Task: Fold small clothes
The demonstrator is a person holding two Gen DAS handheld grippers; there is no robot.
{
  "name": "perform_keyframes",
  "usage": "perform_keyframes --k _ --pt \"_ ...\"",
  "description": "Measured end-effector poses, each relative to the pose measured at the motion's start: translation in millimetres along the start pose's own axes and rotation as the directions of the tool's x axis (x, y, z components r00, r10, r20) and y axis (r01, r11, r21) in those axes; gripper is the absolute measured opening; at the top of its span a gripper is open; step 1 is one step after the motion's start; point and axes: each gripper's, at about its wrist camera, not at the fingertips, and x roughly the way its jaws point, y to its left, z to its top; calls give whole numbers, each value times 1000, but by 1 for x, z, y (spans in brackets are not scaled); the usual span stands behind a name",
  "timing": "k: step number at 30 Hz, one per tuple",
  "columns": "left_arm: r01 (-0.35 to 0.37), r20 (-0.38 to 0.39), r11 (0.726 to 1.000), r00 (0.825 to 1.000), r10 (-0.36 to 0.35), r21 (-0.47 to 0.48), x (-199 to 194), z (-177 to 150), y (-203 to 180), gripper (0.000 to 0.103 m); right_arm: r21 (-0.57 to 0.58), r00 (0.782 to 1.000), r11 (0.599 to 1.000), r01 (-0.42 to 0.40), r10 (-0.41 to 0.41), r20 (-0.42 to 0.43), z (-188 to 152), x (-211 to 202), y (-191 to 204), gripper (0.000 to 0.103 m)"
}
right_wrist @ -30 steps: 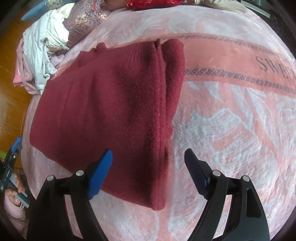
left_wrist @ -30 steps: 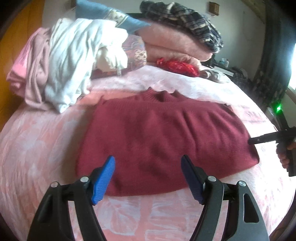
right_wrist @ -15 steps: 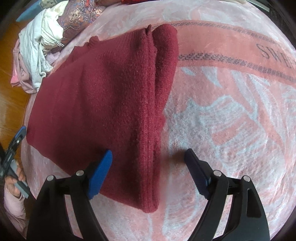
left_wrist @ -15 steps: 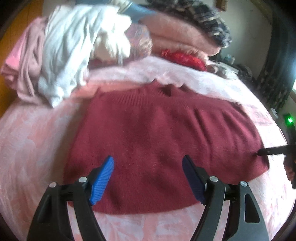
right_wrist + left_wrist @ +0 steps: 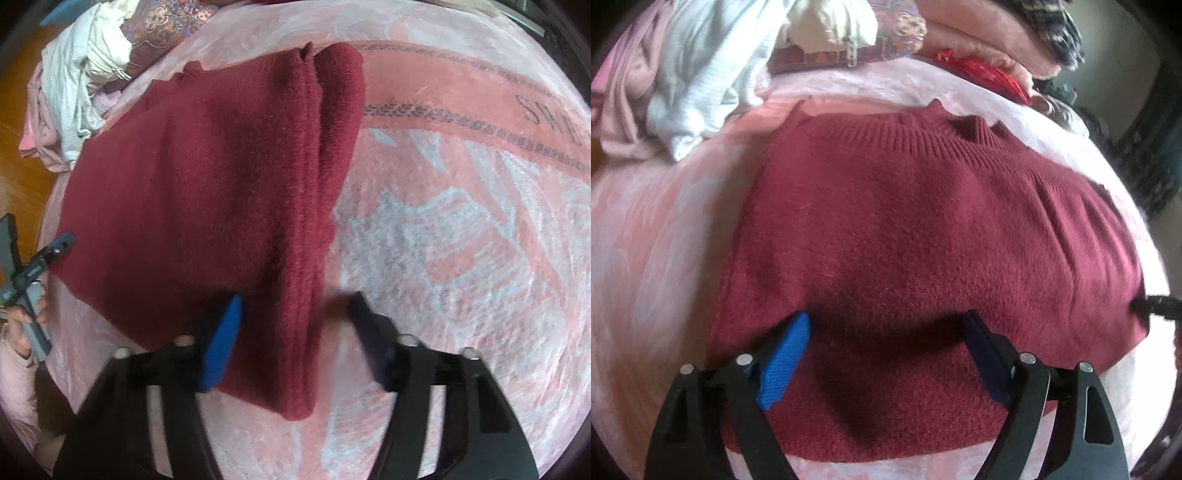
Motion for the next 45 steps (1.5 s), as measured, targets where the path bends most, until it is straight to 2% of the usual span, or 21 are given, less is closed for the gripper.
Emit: perform_keyframes --k 3,6,8,10,11,18,21,24,27,29,34,39,45 --pt "6 -3 1000 1000 -6 6 -8 -1 -3 84 18 1000 1000 -12 12 -6 1 2 -2 46" --pt "38 3 999 999 -38 -30 -16 5 3 84 27 1000 1000 -5 5 4 0 4 -1 43" --pt "48 -1 997 999 -48 -53 -15 8 10 83 24 1000 1000 -4 4 13 -2 4 2 33" --pt "80 -29 994 996 -82 -78 -5 11 18 83 55 999 998 -28 27 18 -3 3 3 16" --pt "89 -42 993 995 -93 -79 0 12 20 82 64 1000 998 -24 23 19 -3 3 4 15" --pt "33 -63 999 997 -32 20 10 9 2 89 91 994 990 109 -108 -15 7 -4 27 10" --pt "37 -63 999 997 -36 14 9 8 4 89 35 973 972 231 -230 -22 16 -11 55 10" --pt "52 -67 999 996 -52 -3 8 9 7 89 -35 956 955 294 -294 7 24 -19 87 10" --pt "80 -70 996 994 -82 -28 5 10 12 88 -104 957 951 290 -285 57 35 -31 127 10" --pt "96 -65 994 993 -99 -48 3 11 17 84 -141 964 954 263 -254 74 40 -34 153 10" --pt "168 -12 974 985 -172 -152 -14 13 36 77 -232 978 950 208 -195 80 46 -24 206 9" --pt "153 50 982 988 -148 -112 -30 13 37 76 -300 986 939 165 -159 47 44 6 243 9" --pt "180 52 975 983 -175 -132 -25 13 41 76 -305 987 942 139 -159 -39 35 56 251 10"
